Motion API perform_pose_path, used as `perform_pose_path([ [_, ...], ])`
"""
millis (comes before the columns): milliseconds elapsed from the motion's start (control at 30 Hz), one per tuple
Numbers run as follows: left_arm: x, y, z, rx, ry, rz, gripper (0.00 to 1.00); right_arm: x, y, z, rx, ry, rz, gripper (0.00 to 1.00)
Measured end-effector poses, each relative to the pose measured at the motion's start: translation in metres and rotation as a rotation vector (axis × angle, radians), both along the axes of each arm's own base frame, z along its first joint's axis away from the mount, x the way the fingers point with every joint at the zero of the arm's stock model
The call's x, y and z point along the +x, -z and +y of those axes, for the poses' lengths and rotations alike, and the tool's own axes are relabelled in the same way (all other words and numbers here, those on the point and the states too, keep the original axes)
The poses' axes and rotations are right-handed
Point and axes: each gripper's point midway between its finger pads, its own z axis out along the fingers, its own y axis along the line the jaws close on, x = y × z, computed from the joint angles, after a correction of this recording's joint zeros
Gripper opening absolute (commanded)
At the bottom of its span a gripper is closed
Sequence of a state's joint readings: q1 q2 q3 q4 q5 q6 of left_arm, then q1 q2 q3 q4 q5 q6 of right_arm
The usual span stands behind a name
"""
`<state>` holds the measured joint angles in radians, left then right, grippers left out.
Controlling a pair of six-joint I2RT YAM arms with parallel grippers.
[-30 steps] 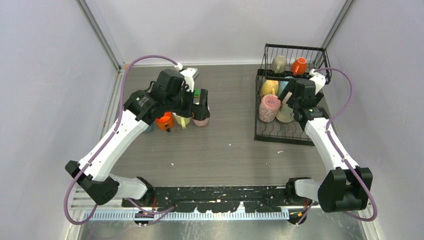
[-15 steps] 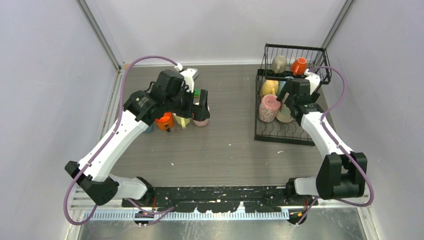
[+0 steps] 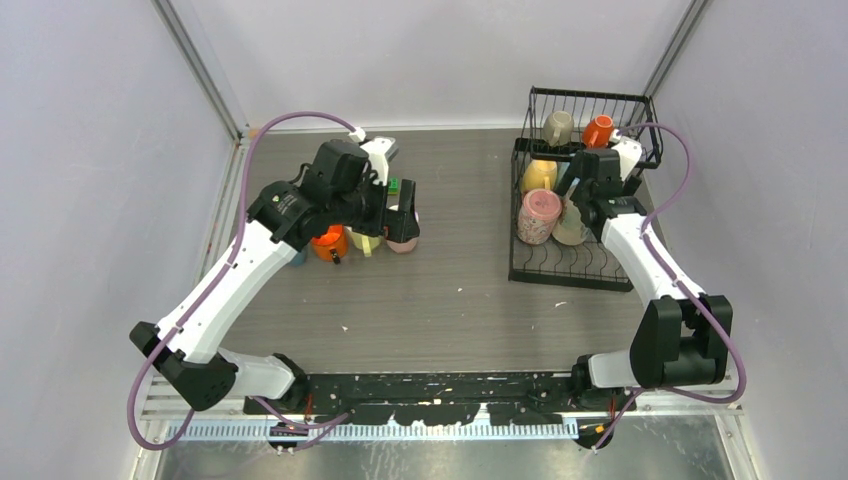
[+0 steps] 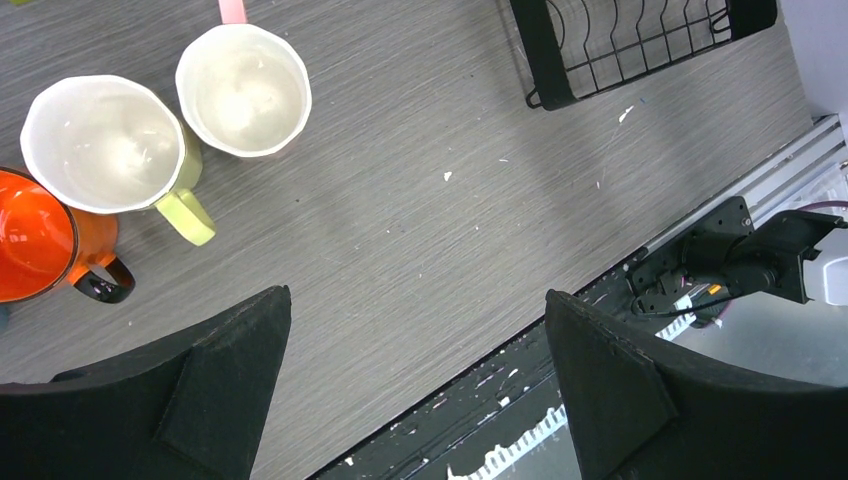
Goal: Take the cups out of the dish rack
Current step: Move the cup to the dish rack.
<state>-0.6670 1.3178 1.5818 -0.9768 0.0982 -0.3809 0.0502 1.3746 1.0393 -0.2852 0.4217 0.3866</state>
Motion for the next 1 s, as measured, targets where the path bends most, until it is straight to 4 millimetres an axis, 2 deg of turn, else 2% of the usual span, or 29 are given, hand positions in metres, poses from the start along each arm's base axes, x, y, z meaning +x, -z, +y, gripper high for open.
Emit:
perform_pose_path([
  [333, 0.000, 0.002, 0.000, 0.003, 0.001, 0.002, 1.00, -0.003, 0.005, -0.001, -0.005, 0.005, 0.029, 0.95],
  [633, 0.000, 0.002, 0.000, 0.005, 0.003, 0.000, 1.00, 0.001, 0.019, -0.001, -0.005, 0.008, 0.080, 0.91],
  [1000, 0.000, 0.004, 0.000, 0.008, 0.003, 0.005, 1.00, -0.012, 0.018, -0.002, 0.010, 0.031, 0.116, 0.73],
])
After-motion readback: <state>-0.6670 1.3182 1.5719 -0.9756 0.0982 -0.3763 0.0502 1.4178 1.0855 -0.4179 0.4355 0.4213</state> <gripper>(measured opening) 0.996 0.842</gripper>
